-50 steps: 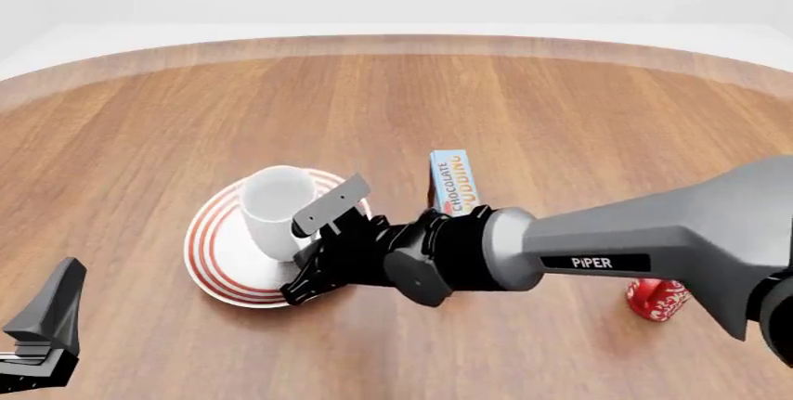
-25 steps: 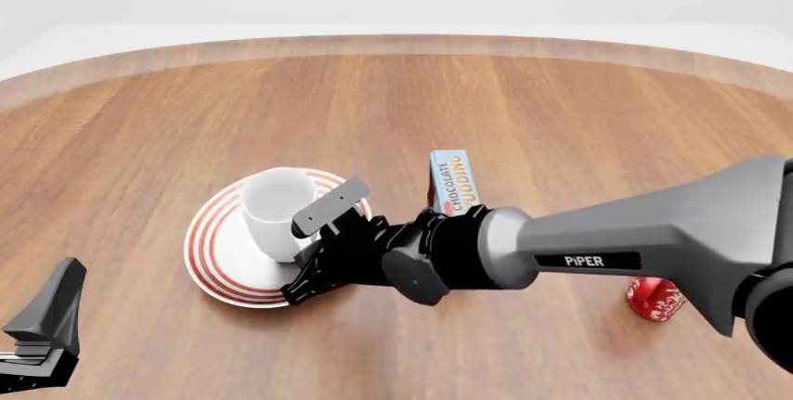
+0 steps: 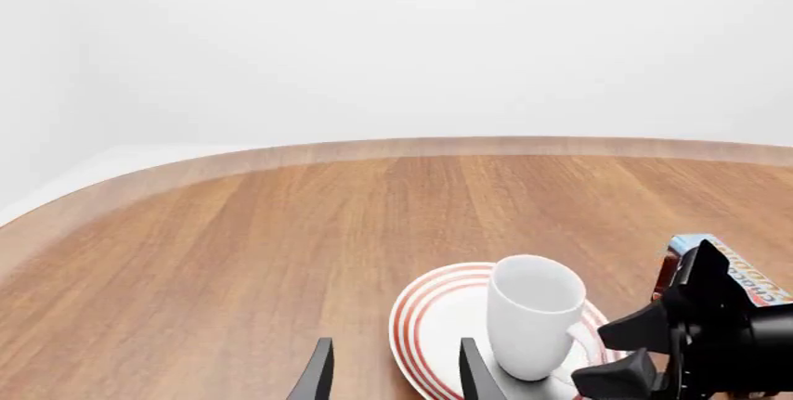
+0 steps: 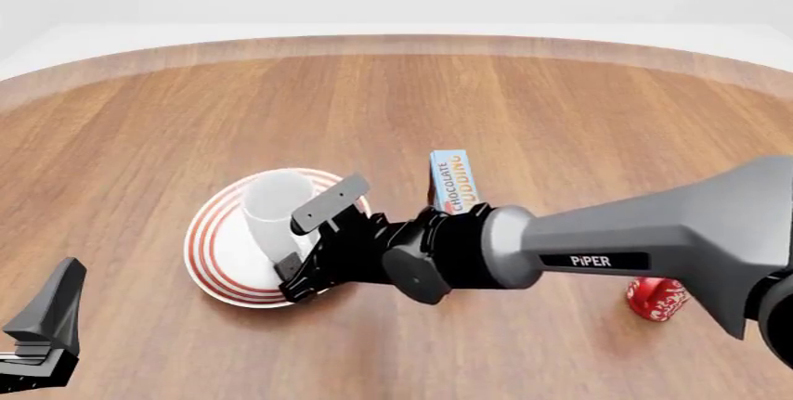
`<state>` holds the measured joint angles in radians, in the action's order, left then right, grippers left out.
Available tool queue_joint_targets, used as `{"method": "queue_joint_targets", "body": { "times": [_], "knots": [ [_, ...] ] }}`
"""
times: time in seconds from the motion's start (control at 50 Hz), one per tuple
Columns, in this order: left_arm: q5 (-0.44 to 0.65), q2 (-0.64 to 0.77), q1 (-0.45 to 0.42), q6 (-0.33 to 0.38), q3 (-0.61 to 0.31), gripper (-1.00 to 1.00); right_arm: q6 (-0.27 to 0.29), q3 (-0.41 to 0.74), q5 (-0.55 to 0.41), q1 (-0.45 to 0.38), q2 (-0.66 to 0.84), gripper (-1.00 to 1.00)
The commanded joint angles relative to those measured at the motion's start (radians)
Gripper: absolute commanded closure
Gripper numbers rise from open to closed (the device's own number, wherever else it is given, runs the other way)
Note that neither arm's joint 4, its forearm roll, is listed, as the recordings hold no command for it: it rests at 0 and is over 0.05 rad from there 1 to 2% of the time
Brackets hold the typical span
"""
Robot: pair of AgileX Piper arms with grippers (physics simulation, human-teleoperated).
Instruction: Pick up the white mug and put it on the plate, and put the chocolate pudding to the right of the plate.
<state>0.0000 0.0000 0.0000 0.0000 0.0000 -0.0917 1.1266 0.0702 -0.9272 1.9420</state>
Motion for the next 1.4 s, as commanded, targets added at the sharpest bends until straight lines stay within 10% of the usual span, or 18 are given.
{"method": "queue_joint_targets", "body": {
  "times": [0.02, 1.4],
  "knots": [
    [0.0, 0.0, 0.0, 0.0, 0.0, -1.0, -0.001, -0.007, 0.003, -0.004, -0.013, -1.0],
    [0.0, 0.0, 0.0, 0.0, 0.0, -1.0, -0.008, -0.208, 0.084, -0.008, -0.244, -1.0]
  ]
}}
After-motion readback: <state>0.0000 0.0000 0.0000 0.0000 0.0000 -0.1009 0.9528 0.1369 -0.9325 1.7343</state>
